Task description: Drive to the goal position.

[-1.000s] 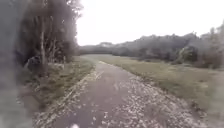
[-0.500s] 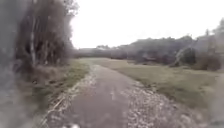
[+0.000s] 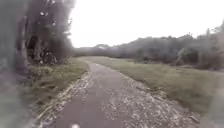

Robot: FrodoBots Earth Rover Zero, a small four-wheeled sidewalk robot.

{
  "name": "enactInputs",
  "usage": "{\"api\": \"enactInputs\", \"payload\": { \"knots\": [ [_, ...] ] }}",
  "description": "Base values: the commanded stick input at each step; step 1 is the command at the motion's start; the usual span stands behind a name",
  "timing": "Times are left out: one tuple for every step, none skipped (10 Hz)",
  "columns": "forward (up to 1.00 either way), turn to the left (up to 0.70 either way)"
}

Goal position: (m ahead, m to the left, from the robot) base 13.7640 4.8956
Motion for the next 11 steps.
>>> {"api": "enactInputs", "payload": {
  "knots": [
    [0.85,0.01],
    [0.85,0.01],
    [0.85,0.01],
    [0.85,0.01],
    [0.85,0.09],
    [0.85,0.18],
    [0.85,0.14],
    [0.85,0.06],
    [0.85,0.01],
    [0.85,0.01],
    [0.85,0.01]
  ]
}}
